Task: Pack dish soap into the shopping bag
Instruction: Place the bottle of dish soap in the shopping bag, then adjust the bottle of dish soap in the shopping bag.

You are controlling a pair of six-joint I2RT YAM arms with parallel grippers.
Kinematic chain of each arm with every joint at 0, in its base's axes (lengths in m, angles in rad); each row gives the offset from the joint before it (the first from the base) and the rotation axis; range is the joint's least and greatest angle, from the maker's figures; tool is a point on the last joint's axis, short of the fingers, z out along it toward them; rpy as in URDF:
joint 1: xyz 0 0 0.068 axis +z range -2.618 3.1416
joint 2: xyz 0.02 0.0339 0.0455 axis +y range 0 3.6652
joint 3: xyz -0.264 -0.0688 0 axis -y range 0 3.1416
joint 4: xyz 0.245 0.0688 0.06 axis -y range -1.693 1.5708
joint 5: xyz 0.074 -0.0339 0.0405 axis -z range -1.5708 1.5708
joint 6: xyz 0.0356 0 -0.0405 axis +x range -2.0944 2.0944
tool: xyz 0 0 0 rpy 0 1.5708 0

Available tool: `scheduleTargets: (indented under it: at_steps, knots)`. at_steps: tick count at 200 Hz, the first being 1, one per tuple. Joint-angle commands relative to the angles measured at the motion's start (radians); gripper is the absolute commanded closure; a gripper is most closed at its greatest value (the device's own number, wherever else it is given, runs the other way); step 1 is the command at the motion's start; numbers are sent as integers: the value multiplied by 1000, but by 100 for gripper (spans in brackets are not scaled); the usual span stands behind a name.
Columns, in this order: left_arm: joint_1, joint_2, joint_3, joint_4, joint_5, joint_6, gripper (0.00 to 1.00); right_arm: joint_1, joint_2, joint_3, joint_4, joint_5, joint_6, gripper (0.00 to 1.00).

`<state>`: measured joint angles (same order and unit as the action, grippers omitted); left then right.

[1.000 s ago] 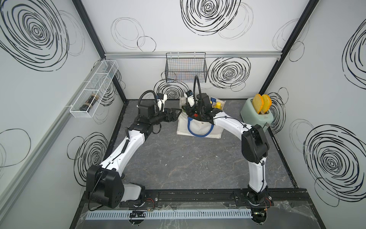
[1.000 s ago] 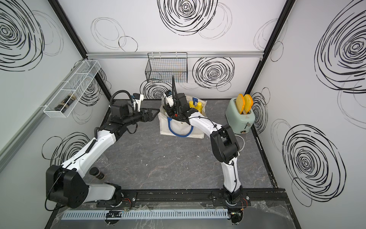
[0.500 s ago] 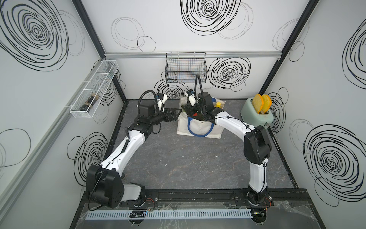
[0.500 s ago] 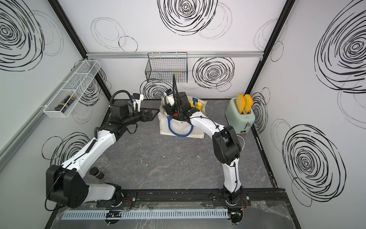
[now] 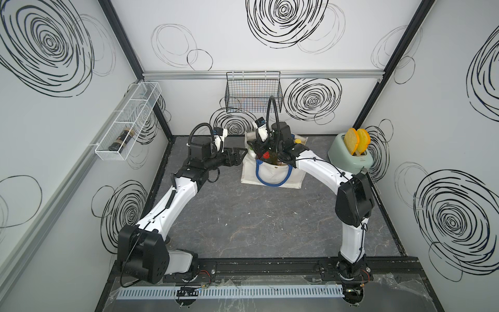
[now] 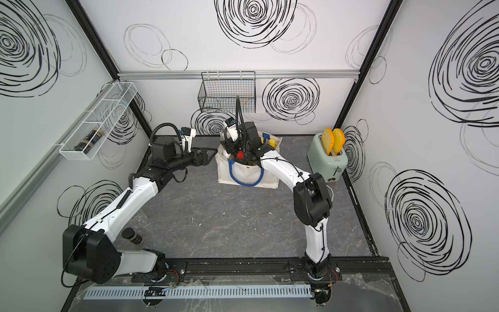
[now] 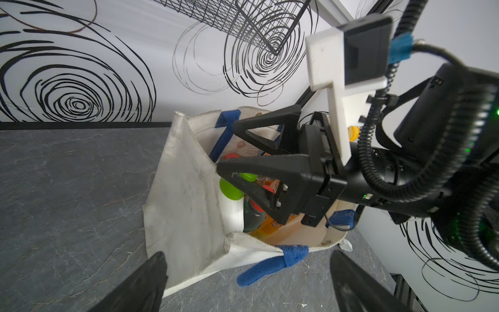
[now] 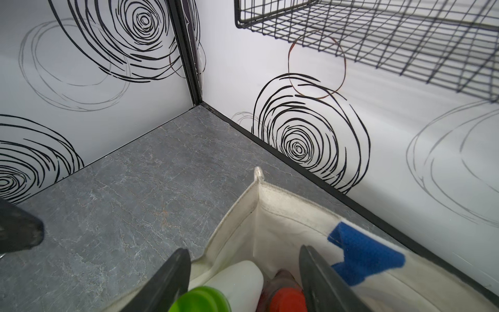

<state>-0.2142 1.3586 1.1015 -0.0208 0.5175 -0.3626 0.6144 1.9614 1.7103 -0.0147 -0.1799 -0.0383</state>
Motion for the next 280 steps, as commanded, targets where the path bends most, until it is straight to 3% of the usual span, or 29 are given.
scheduleTargets:
  at_steps: [1, 44, 67, 100, 149, 181, 214, 247, 280]
  knots:
    - [-2, 4, 29, 14, -4, 17, 4, 1, -17, 65, 48, -65, -5, 30]
    - [-4, 8, 29, 12, -4, 17, 4, -7, 47, 157, -162, -128, -90, 26]
    - [-5, 9, 29, 13, -4, 16, 4, -8, 74, 188, -242, -97, -113, 25]
    - [-5, 10, 29, 10, -7, 18, 4, -8, 109, 194, -256, -21, -95, 25]
    - [-7, 17, 31, 6, -13, 22, 4, -4, 148, 158, -164, -10, -49, 24]
    - [-8, 23, 32, 2, -14, 24, 4, 7, 189, 220, -243, 58, -79, 22]
    - [-8, 28, 35, 1, -14, 25, 4, -35, 162, 283, -291, -104, -5, 15]
    - [-8, 25, 35, -2, -19, 28, 4, -41, 131, 286, -259, -63, -12, 11]
    - [-8, 27, 35, -4, -20, 28, 4, -50, 166, 378, -298, -106, 10, 11]
